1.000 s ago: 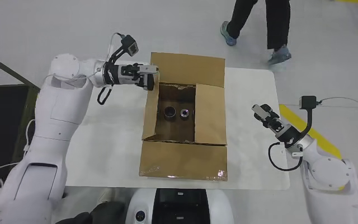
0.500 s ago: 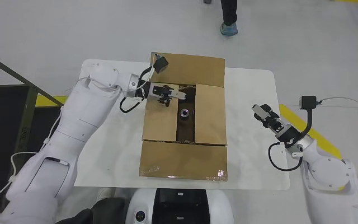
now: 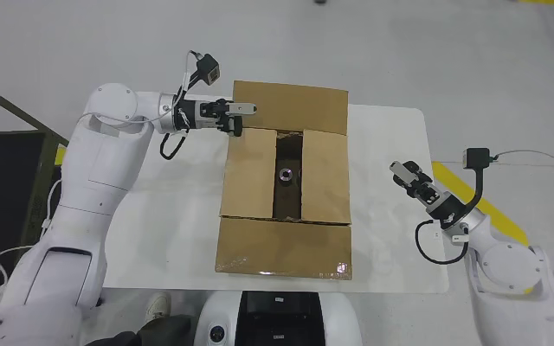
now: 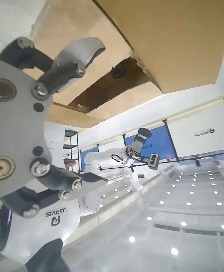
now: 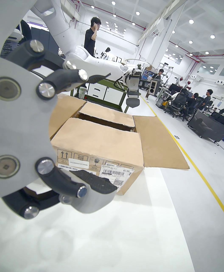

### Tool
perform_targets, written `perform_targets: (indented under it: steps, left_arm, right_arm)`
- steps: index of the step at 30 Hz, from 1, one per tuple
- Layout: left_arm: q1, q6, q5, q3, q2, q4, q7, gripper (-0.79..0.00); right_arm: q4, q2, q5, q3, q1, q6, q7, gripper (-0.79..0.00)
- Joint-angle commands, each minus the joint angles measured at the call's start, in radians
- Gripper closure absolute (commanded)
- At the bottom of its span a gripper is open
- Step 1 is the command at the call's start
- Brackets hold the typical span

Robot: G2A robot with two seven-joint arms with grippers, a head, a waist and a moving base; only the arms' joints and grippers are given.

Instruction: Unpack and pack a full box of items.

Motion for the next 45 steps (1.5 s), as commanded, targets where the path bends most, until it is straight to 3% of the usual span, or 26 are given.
perform_targets:
  steps: [1, 12, 24, 45]
  left_arm:
    - [0.016, 0.002, -0.004, -0.043, 0.012, 0.007, -0.013, -0.785]
    - [0.039, -0.027, 0.015, -0.222, 0.068, 0.07, -0.084, -0.785]
    - [-0.021, -0.035, 0.035, -0.221, 0.083, 0.151, -0.129, -0.785]
    - [-0.023, -0.036, 0.035, -0.22, 0.083, 0.153, -0.131, -0.785]
  right_arm:
    - [0.0, 0.0, 0.0, 0.0, 0.0, 0.0, 0.0, -0.785]
    - [0.0, 0.0, 0.0, 0.0, 0.0, 0.0, 0.0, -0.785]
    - [0.0, 0.0, 0.0, 0.0, 0.0, 0.0, 0.0, -0.785]
    - [0.0, 0.0, 0.0, 0.0, 0.0, 0.0, 0.0, -0.785]
